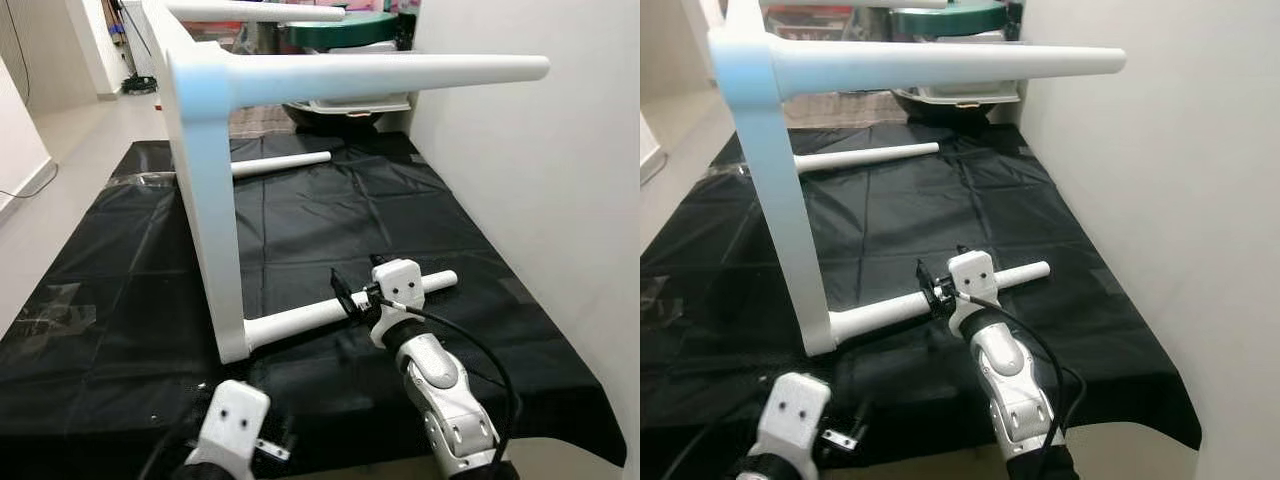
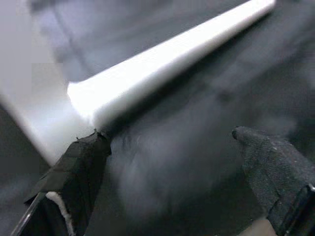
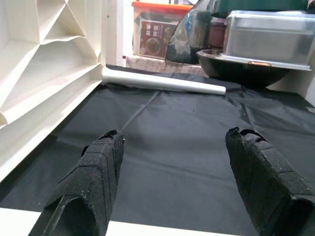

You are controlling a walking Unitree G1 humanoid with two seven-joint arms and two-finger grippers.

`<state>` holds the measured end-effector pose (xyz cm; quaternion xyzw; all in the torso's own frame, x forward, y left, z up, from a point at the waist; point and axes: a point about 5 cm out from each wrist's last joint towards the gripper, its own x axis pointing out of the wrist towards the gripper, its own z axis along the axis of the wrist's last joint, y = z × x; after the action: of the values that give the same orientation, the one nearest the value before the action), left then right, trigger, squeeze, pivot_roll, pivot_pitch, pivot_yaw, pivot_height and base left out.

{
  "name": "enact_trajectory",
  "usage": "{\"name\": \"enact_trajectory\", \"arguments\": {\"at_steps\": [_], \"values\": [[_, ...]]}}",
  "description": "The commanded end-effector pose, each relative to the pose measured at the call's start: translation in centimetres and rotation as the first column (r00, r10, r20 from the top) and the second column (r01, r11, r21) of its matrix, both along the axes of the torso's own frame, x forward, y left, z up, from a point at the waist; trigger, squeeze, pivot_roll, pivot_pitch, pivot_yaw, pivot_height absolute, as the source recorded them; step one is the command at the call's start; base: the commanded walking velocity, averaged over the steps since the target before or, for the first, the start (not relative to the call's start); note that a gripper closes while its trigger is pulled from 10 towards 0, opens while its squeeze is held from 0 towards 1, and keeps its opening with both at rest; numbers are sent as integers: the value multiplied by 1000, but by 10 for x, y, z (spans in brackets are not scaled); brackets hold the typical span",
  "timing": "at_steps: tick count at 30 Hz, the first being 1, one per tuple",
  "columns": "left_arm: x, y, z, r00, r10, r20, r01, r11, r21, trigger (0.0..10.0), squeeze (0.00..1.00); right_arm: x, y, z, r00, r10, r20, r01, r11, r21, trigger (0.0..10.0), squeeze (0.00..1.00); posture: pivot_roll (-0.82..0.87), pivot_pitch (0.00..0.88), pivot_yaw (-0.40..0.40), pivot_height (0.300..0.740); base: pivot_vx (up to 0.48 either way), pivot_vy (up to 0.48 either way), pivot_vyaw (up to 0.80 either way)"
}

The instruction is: Building children table

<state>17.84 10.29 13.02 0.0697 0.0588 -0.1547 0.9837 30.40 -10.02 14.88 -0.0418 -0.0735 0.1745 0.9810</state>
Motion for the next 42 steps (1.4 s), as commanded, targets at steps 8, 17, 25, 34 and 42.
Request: {"name": "enact_trajectory", "arguments": {"at_steps": [8,17,25,34,42], "values": [[38,12,11,991,-57,117,58,998,-5,10000,0,3,-9,6,995,-87,42,88,996,-16,10000,0,36,43,-34,734,0,0,0],[68,8,10,973,-186,134,193,980,-41,10000,0,-2,-22,2,987,-158,38,159,987,-25,10000,0,21,50,-13,734,0,0,0],[113,8,26,969,-59,240,64,998,-13,10000,0,-1,-26,-1,983,-181,26,182,983,-29,10000,0,15,56,-14,734,0,0,0],[115,77,39,817,441,372,-496,866,61,10000,0,6,-35,0,976,-217,28,218,975,-40,10000,0,17,62,-10,734,0,0,0],[63,124,17,659,645,386,-735,663,146,10000,0,12,-37,2,973,-228,34,230,972,-42,10000,0,39,73,-17,734,0,0,0]]}}
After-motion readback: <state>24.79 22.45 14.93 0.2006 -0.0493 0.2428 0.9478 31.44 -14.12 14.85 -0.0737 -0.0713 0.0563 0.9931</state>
